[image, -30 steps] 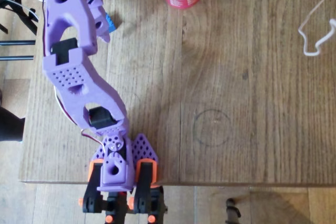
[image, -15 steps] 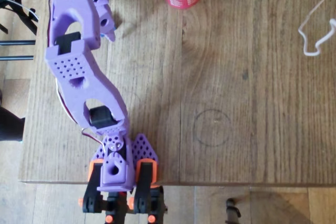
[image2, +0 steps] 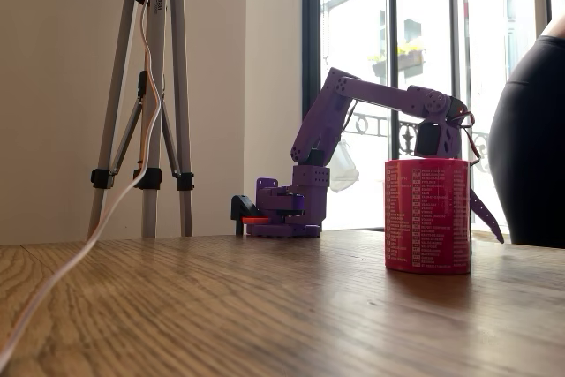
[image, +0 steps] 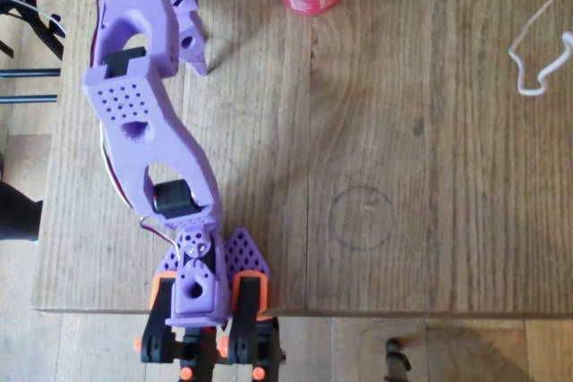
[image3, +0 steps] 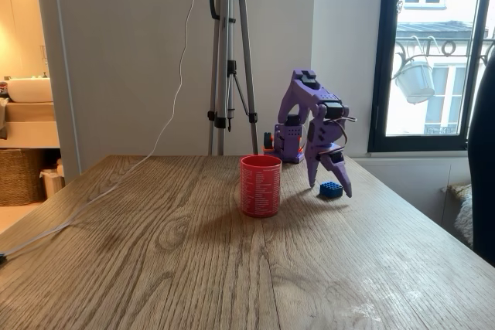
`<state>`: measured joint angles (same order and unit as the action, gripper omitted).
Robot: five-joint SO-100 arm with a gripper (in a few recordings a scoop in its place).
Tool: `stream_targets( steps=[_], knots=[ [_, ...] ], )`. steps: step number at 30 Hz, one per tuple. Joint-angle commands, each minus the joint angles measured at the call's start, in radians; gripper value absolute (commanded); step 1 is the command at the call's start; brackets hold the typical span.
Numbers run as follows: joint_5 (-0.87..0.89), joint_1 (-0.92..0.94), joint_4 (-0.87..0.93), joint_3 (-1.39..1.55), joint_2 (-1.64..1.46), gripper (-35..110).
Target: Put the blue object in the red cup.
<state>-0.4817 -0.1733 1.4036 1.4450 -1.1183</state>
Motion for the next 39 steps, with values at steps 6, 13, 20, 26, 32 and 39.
stream_targets(
  steps=[6,13,20,26,32,39],
  knots=[
    [0.087,-0.012,-0.003,-0.055,-0.012,1],
    [0.166,-0.008,-0.015,-0.055,-0.012,1],
    [0.187,0.008,-0.043,-0.057,-0.020,1],
    [0.169,0.057,-0.121,-0.078,-0.143,1],
    [0.107,0.097,-0.287,-0.086,-0.373,1],
    [0.012,0.123,-0.520,-0.018,-0.589,1]
  ],
)
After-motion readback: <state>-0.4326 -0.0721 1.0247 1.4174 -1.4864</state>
